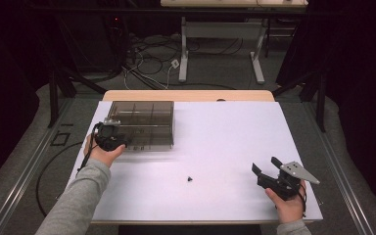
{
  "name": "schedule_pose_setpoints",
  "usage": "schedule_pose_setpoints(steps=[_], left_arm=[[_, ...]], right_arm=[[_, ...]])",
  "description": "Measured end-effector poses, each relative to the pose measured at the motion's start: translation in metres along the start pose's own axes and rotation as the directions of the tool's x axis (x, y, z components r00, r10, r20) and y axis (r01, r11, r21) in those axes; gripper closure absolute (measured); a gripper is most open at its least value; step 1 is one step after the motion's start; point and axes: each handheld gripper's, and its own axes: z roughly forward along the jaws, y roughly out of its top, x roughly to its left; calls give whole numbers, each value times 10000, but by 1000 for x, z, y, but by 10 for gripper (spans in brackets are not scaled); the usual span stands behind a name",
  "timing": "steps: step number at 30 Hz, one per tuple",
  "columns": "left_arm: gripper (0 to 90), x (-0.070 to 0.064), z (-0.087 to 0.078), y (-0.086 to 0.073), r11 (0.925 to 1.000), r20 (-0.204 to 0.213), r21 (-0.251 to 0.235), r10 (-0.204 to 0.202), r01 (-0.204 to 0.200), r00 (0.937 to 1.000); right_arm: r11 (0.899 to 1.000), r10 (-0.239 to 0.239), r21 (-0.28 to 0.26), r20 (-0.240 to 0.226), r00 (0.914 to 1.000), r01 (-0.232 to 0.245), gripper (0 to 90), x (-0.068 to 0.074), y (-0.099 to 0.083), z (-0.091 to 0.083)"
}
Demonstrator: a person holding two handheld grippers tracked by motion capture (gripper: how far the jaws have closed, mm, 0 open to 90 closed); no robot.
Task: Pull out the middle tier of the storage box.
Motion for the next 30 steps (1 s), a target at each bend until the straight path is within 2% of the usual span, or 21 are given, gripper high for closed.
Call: schedule_pose_setpoints(steps=[5, 9, 10, 13, 16, 18, 22, 24, 26, 30], left_arm=[[659, -3, 9, 1, 9996, -469, 212, -166, 176, 9988], [680, -5, 14, 1, 9994, -697, 318, -132, 155, 9975], [684, -5, 16, 1, 9991, -698, 314, -272, 295, 9972], [696, -7, 18, 1, 9992, -954, 382, -74, 111, 9954], [723, -8, 19, 1, 9984, -1015, 540, -99, 154, 9948], [743, -9, 20, 1, 9979, -1013, 567, -254, 313, 9945], [782, -12, 20, 2, 9977, -1135, 606, -245, 315, 9932], [820, -13, 21, 2, 9966, -1082, 649, -438, 510, 9932], [831, -15, 21, 3, 9961, -1212, 728, -416, 507, 9918], [843, -16, 21, 4, 9931, -1261, 726, -822, 918, 9886]], right_arm=[[10000, 14, -17, -18, 10000, -14, 196, 0, 0, 0], [10000, 32, -6, -17, 10000, -32, 195, 0, 0, 0], [10000, 22, -46, -23, 10000, -22, 195, -1, 0, 0], [10000, 67, -41, -59, 10000, -67, 195, -1, 0, 0], [10000, 42, -30, -51, 10000, -42, 196, -1, 0, 0], [10000, 26, -29, -55, 10000, -26, 196, 0, 0, 0], [9999, 90, -54, -59, 9999, -91, 195, -1, 0, 1], [10000, 47, -31, -48, 10000, -47, 195, -1, 0, 0], [10000, 78, -38, -64, 9999, -78, 195, -1, 0, 1], [10000, 57, -42, -87, 9999, -57, 195, 0, 0, 1]])
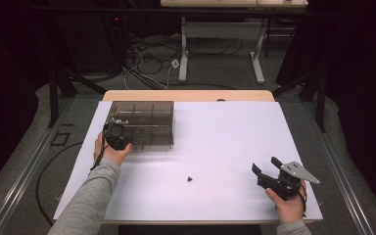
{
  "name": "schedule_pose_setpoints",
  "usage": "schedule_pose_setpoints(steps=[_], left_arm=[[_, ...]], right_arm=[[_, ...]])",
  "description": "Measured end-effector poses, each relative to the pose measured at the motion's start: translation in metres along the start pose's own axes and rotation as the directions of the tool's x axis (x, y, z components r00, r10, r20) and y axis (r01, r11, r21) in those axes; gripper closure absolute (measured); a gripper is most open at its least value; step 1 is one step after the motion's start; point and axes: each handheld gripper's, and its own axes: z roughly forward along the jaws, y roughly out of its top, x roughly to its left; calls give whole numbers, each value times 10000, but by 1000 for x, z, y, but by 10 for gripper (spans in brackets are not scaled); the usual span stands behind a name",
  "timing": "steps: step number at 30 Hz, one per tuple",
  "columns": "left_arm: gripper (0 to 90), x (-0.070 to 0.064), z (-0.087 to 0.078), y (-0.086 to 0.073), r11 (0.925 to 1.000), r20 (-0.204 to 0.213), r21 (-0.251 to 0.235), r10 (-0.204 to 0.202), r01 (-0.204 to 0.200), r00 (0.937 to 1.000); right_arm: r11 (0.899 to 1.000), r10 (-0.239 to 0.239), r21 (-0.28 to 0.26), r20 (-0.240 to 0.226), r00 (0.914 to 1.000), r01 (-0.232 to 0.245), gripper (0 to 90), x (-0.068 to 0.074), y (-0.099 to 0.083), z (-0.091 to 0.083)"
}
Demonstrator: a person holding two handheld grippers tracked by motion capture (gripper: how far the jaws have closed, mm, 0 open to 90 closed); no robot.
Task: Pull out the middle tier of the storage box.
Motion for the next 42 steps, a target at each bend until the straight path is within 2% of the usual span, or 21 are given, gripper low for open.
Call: schedule_pose_setpoints(steps=[5, 9, 12, 17, 26, 42], left_arm=[[861, 0, -1, 1, 9986, -25, 64, -521, 521, 9986], [885, 0, -2, 1, 9965, -225, 160, -822, 826, 9964], [893, 0, -2, 0, 9929, -182, 131, -1177, 1179, 9929], [900, -1, -4, 0, 9886, -290, 161, -1491, 1496, 9884], [900, -5, -8, -2, 9850, -345, 344, -1679, 1690, 9852], [900, -11, -14, -11, 9812, -453, 323, -1886, 1901, 9810]], right_arm=[[10000, 30, 35, 30, 10000, -30, 195, 0, 0, 0], [10000, 42, 36, 21, 10000, -42, 195, 0, 0, 0], [10000, 27, 23, 30, 10000, -27, 196, 0, 0, 0], [10000, 24, 36, 29, 10000, -24, 195, 0, 0, 0], [10000, 36, -2, -14, 10000, -36, 196, 0, 0, 0], [10000, 39, -38, -115, 9999, -40, 195, 0, 1, -1]])
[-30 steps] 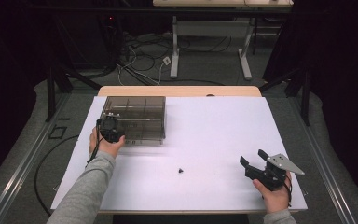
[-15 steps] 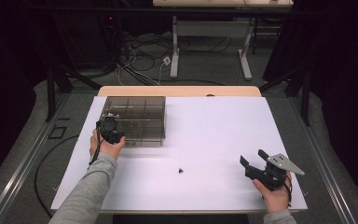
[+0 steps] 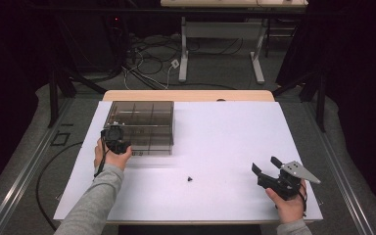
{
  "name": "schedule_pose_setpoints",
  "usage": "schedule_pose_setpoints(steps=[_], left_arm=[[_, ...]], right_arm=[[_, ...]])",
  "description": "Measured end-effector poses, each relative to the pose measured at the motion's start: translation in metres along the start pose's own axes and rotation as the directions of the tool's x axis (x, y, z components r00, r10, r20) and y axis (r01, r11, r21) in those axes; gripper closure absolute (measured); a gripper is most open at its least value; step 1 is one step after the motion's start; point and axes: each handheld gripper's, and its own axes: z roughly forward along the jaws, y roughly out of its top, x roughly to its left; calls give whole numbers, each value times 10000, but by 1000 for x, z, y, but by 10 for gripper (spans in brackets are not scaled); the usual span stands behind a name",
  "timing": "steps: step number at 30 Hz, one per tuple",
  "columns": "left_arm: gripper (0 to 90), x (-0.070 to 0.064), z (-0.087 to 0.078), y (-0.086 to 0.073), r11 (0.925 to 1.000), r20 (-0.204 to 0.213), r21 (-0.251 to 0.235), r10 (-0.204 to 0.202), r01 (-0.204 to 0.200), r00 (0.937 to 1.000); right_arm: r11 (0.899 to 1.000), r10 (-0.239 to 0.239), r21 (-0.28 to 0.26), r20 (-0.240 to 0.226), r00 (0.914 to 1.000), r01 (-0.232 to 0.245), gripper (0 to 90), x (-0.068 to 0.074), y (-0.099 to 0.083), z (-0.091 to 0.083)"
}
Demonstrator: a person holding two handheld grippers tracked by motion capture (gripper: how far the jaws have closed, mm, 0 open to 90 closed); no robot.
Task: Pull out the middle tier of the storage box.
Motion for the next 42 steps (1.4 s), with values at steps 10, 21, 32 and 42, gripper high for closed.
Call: schedule_pose_setpoints(steps=[10, 21, 32, 42], left_arm=[[898, 2, -2, -4, 10000, 182, 16, -40, 40, 9998], [896, 3, -2, -9, 9999, 347, 33, -106, 105, 9993], [855, 4, -3, -9, 9998, 468, -176, 64, -56, 9989], [748, 6, -6, -8, 9989, 558, -401, 282, -260, 9980]], right_arm=[[10000, -6, 39, -8, 10000, 6, 195, 1, 0, 0], [10000, -36, 61, -27, 10000, 36, 195, 2, -1, 0], [10000, -39, 60, -47, 10000, 39, 195, 2, -1, 1], [10000, -9, 38, -48, 10000, 9, 195, 2, -1, 1]])
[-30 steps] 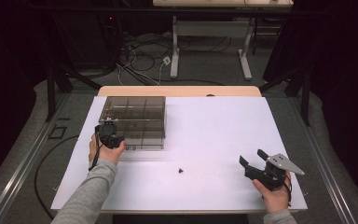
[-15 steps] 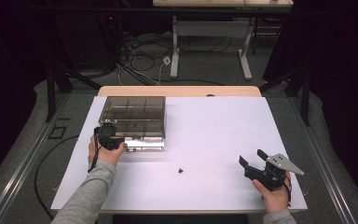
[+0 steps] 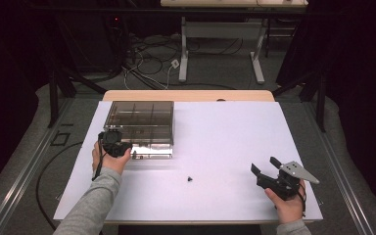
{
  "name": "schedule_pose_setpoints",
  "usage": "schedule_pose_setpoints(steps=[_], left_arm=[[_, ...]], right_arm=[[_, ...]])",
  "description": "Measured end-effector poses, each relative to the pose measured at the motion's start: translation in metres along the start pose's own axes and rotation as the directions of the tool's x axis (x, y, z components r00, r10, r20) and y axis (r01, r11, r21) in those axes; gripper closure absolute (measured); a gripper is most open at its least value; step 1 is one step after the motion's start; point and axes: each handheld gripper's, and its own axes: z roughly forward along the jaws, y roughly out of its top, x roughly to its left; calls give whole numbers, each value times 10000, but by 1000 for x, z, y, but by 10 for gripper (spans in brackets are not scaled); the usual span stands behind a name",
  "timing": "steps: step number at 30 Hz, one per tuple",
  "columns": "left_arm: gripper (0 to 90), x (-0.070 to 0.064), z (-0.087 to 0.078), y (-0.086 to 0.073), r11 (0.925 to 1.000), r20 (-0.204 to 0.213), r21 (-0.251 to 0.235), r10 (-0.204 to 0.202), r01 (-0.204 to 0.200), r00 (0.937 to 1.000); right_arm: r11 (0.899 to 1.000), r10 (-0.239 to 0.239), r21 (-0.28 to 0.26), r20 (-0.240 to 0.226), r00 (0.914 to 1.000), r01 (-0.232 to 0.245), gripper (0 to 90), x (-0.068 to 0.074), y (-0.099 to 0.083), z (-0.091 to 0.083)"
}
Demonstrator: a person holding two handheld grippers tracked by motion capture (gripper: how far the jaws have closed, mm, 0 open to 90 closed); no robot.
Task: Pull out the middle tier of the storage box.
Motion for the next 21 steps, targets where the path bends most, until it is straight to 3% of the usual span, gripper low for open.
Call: schedule_pose_setpoints(steps=[7, 21], left_arm=[[681, 1, -3, 0, 9996, 110, -291, 68, -65, 9999], [534, 4, -10, -1, 9925, 344, -1036, 684, -645, 9971]], right_arm=[[10000, -54, 7, 29, 10000, 54, 196, 0, 0, 0], [10000, -48, 83, 70, 10000, 48, 195, 0, 0, 0]])
